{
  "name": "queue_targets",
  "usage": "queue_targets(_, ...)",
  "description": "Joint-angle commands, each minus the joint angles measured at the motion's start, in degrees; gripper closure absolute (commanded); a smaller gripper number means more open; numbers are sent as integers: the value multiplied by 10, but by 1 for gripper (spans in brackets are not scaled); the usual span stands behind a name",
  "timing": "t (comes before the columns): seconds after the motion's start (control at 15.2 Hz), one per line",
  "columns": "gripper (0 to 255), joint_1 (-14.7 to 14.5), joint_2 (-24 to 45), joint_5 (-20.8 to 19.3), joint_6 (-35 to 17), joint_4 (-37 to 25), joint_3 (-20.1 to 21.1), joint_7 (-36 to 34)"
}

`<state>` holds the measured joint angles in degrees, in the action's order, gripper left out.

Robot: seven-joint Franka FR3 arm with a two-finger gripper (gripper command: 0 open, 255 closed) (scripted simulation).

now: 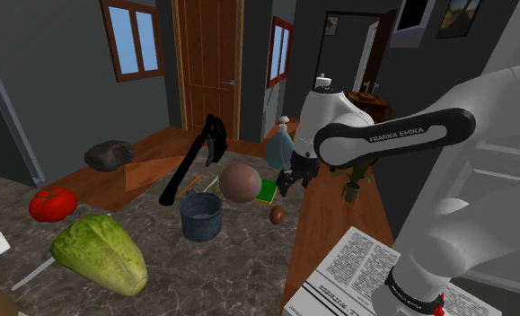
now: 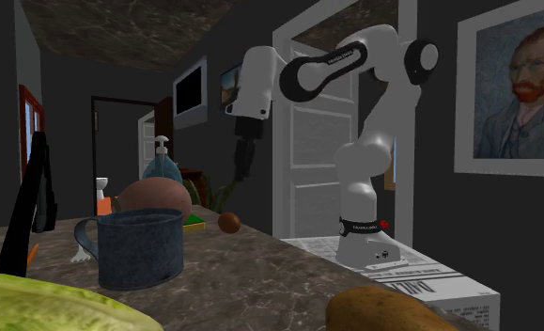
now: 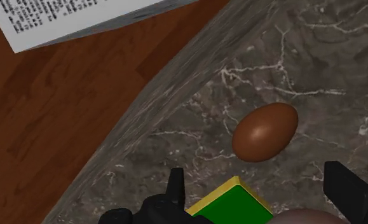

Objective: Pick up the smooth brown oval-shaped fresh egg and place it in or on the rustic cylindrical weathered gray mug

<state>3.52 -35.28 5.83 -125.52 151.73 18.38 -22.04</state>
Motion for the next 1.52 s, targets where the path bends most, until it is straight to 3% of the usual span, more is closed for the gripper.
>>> queue_targets(0.0, 0, 10, 33, -1, -44, 10, 29, -47)
queue_targets(0.33, 0, 55, 139, -39, -141, 5, 105, -170)
queue_targets(0.86, 0, 83, 200, -79, -213, 20, 125, -199)
queue_targets(1.32, 0, 83, 200, -78, -213, 20, 125, -199)
queue_targets(1.39, 255, 83, 200, -78, -213, 20, 125, -199)
queue_targets(1.45, 255, 83, 200, -78, -213, 20, 125, -199)
